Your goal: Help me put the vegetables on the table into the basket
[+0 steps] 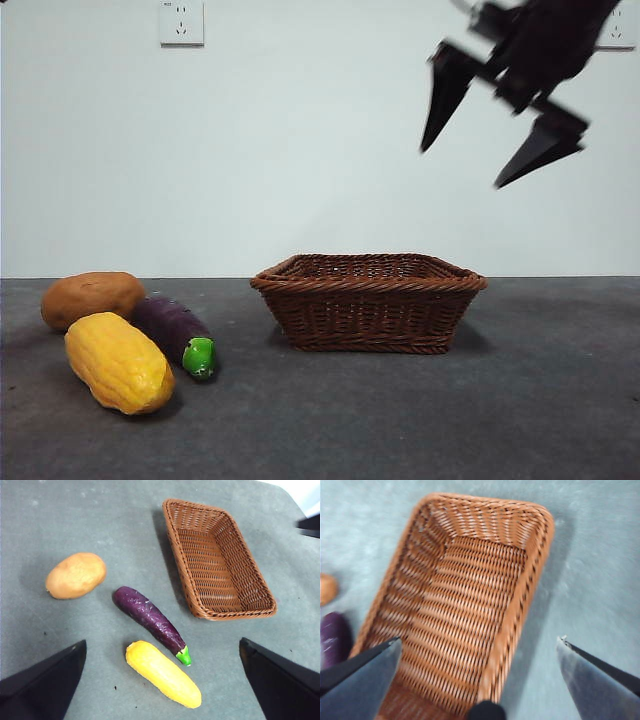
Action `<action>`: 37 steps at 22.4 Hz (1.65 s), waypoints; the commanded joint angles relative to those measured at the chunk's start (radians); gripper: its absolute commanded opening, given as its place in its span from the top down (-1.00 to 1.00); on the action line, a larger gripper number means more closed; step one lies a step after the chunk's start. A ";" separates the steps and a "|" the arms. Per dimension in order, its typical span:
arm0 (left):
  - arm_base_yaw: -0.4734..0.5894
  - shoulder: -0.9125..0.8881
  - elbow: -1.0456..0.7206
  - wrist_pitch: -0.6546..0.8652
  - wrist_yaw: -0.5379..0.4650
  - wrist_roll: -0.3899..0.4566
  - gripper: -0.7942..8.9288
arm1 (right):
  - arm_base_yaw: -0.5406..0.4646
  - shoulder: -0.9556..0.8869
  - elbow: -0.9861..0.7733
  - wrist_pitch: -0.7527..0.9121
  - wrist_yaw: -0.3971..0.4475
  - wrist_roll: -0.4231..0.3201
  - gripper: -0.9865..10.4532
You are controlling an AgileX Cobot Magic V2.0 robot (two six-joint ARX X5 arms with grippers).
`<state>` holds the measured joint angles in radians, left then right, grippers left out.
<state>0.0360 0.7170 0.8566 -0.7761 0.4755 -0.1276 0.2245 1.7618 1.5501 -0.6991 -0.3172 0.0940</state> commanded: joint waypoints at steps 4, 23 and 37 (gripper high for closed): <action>-0.003 0.001 0.005 0.007 0.003 0.005 -0.48 | 0.029 0.224 0.156 -0.048 0.050 0.006 -0.16; -0.003 0.066 0.005 0.006 -0.004 0.008 -0.45 | 0.045 0.420 0.180 -0.064 0.090 0.010 0.85; -0.185 0.310 0.005 -0.040 -0.093 -0.211 -0.45 | 0.043 -0.163 0.181 -0.166 0.090 -0.082 0.85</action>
<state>-0.1490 1.0286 0.8585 -0.8207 0.3813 -0.3096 0.2668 1.6032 1.7332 -0.8783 -0.2172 0.0158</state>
